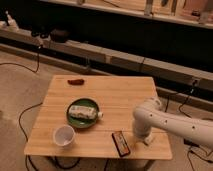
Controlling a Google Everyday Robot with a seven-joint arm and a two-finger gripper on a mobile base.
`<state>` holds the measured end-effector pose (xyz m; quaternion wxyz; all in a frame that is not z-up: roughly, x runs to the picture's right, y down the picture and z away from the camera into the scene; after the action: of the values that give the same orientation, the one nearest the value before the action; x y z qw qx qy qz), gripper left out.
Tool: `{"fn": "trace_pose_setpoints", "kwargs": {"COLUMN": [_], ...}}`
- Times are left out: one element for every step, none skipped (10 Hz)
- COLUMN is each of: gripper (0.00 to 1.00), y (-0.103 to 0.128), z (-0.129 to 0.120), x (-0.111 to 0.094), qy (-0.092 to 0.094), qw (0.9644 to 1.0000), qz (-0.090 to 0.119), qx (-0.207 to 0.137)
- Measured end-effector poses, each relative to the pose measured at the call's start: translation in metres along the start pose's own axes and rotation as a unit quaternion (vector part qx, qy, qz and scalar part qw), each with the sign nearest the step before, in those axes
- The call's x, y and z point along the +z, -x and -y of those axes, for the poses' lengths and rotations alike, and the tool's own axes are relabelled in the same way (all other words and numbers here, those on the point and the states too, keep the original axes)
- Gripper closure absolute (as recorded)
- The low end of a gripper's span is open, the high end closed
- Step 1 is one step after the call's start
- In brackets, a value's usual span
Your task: Push the eraser across the table
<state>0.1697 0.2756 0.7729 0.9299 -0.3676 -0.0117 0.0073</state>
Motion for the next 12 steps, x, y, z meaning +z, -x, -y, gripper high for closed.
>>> {"fn": "trace_pose_setpoints", "kwargs": {"gripper": [0.96, 0.96, 0.96, 0.96, 0.96, 0.96, 0.96, 0.96, 0.96, 0.96, 0.96, 0.96], "y": [0.007, 0.016, 0.024, 0.032, 0.039, 0.042, 0.046, 0.049, 0.052, 0.054, 0.057, 0.059], "z": [0.002, 0.003, 0.003, 0.004, 0.003, 0.002, 0.0, -0.001, -0.002, -0.002, -0.003, -0.003], "x": [0.002, 0.005, 0.008, 0.01, 0.011, 0.011, 0.012, 0.012, 0.012, 0.013, 0.013, 0.013], "qy": [-0.002, -0.002, 0.0, 0.001, 0.005, 0.007, 0.01, 0.013, 0.016, 0.016, 0.017, 0.016], "qw": [1.0, 0.9999, 0.9999, 0.9998, 0.9998, 0.9997, 0.9996, 0.9996, 0.9995, 0.9995, 0.9995, 0.9996], "qz": [-0.001, 0.003, 0.008, 0.012, 0.016, 0.018, 0.02, 0.021, 0.022, 0.022, 0.023, 0.022], "qx": [0.006, 0.01, 0.012, 0.013, 0.014, 0.015, 0.016, 0.016, 0.015, 0.014, 0.012, 0.01]}}
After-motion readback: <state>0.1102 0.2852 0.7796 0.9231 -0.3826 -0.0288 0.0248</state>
